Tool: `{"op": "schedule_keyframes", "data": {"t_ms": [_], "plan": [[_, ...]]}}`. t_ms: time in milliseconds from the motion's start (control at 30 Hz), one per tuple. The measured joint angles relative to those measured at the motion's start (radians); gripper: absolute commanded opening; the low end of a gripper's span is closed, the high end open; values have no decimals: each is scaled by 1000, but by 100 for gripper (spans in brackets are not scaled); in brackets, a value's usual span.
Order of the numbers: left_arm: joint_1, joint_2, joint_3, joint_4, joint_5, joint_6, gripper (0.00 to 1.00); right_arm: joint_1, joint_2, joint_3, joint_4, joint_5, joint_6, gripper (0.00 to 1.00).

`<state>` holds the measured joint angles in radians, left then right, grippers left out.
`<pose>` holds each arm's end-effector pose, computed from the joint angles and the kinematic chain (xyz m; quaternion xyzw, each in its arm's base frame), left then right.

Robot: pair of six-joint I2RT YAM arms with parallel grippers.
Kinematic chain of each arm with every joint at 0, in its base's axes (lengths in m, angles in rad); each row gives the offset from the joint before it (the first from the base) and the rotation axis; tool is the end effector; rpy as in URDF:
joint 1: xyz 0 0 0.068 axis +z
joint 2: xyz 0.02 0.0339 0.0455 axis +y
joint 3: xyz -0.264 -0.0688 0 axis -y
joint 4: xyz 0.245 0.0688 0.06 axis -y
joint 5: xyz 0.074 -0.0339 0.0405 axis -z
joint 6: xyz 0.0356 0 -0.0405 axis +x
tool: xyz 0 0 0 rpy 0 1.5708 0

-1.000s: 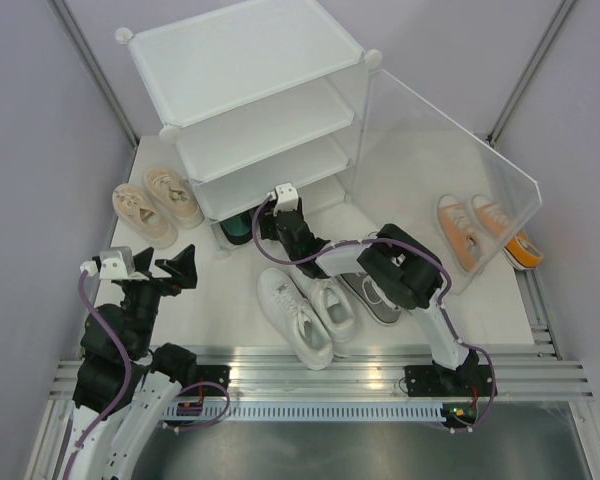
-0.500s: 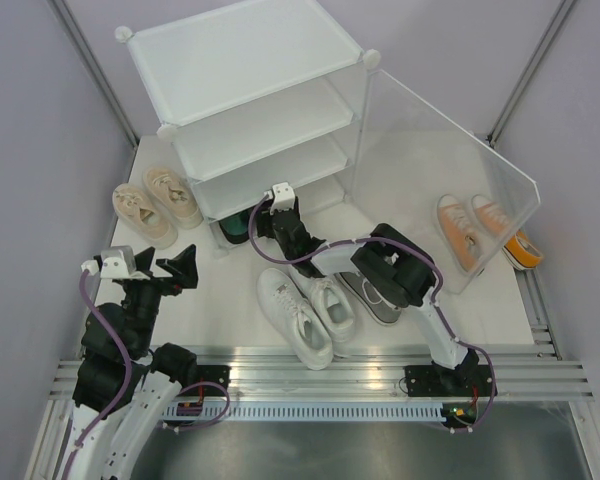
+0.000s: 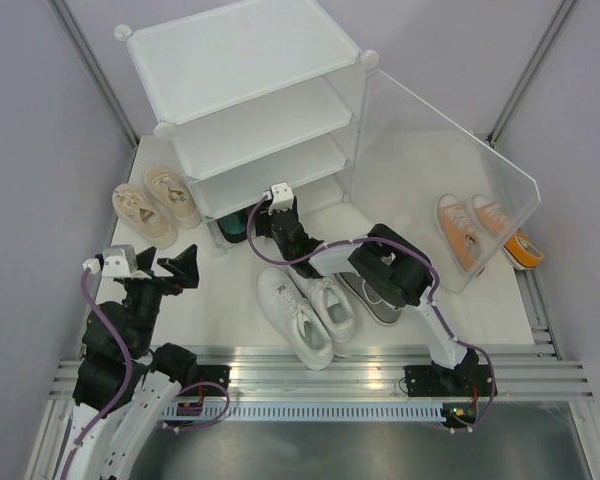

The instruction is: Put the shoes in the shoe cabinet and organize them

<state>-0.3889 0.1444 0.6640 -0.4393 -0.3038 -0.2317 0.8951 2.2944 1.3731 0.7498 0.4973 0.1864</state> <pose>0.0496 -0.0088 0.3339 -0.0582 0.6770 -0.1241 0.7231 0.3225 0.3752 0.1346 -0.1087 0.7505 0.1599 0.6320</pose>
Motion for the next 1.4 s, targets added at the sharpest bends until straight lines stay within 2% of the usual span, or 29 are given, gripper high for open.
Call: {"op": "schedule_keyframes", "data": {"t_ms": [33,133,300,667,967,1100,1200,1400], "plan": [[0,0,0,0,0,0,100,0,0,0,0,0,0,71],[-2,0,0,0,0,0,100,0,0,0,0,0,0,77],[-2,0,0,0,0,0,99,0,0,0,3,-17,11,82],[-2,0,0,0,0,0,99,9,-48,-77,18,-34,40,86],[-2,-1,0,0,11,0,100,20,-107,-148,18,-31,64,77],[-2,-3,0,0,18,0,100,20,-109,-150,12,-19,75,63],[-2,-6,0,0,19,0,100,21,-110,-149,8,-15,79,57],[-8,-8,0,0,19,0,100,28,-107,-122,-31,3,78,54]]}}
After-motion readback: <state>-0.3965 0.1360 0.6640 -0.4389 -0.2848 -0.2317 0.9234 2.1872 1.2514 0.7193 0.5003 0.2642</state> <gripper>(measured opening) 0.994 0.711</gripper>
